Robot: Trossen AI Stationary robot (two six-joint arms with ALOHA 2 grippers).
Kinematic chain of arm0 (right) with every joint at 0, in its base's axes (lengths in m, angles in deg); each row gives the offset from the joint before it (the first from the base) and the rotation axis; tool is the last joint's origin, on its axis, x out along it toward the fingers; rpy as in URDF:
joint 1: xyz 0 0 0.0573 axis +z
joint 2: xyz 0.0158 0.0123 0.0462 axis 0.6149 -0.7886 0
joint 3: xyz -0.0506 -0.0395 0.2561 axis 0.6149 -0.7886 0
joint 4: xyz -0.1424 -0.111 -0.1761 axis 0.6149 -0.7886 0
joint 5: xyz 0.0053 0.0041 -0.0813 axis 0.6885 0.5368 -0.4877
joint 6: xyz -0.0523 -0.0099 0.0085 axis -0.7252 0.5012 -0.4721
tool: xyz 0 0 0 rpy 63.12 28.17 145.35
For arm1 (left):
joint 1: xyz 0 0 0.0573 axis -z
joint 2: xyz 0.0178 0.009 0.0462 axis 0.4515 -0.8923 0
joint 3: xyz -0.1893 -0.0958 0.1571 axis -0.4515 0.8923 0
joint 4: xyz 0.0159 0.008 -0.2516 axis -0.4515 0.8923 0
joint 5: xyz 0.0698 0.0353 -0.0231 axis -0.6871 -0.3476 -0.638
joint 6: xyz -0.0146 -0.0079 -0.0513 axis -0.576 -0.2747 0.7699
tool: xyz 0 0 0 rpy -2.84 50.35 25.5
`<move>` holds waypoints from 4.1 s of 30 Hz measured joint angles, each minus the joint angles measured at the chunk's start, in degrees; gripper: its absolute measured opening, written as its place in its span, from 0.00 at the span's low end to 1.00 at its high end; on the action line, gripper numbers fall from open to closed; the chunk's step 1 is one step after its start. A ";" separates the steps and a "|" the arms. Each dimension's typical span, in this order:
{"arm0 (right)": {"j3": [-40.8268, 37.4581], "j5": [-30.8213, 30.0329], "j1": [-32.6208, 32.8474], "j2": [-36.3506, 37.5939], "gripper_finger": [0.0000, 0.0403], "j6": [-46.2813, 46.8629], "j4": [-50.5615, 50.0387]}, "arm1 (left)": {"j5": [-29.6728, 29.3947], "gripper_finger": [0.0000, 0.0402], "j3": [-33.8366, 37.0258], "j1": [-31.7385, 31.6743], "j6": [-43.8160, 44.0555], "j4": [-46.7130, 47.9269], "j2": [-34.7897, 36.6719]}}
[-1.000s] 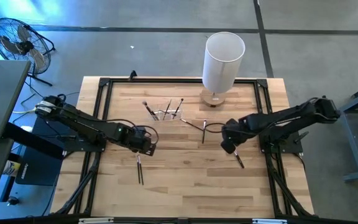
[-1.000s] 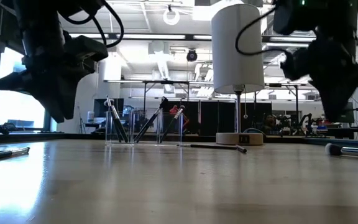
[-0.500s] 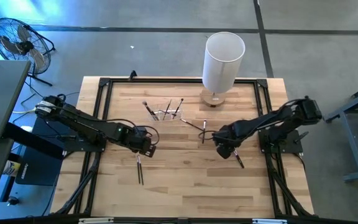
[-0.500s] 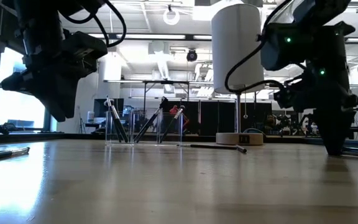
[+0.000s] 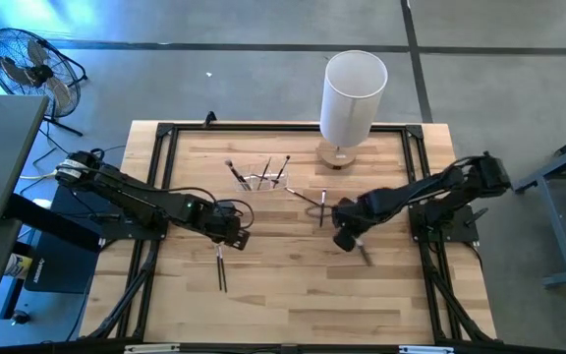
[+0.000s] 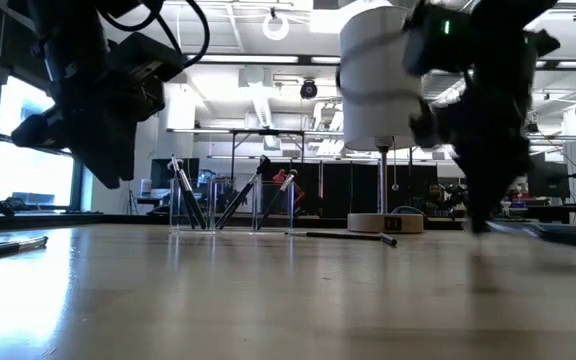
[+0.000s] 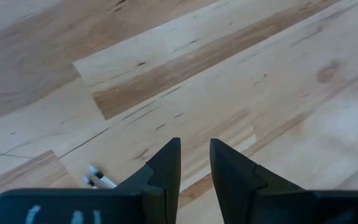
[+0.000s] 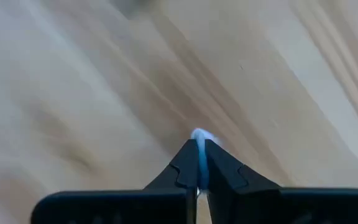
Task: Put items in baskets/containers
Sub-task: Put the black powder brush into the transparent organizer, then put the black eyeshadow brush into the transparent organizer
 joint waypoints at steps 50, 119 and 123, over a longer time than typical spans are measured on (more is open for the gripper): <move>9.68 -1.13 -23.77 -16.49 0.00 -56.97 77.07 | 4.76 0.21 -0.61 0.02 0.07 -5.12 -0.04; -12.44 2.86 9.37 17.91 0.03 -5.80 20.65 | 0.10 0.21 -2.57 6.36 36.50 11.55 -8.41; -12.44 3.66 9.37 17.91 0.02 -5.80 20.62 | -0.36 0.21 -1.84 6.34 36.72 11.16 -8.41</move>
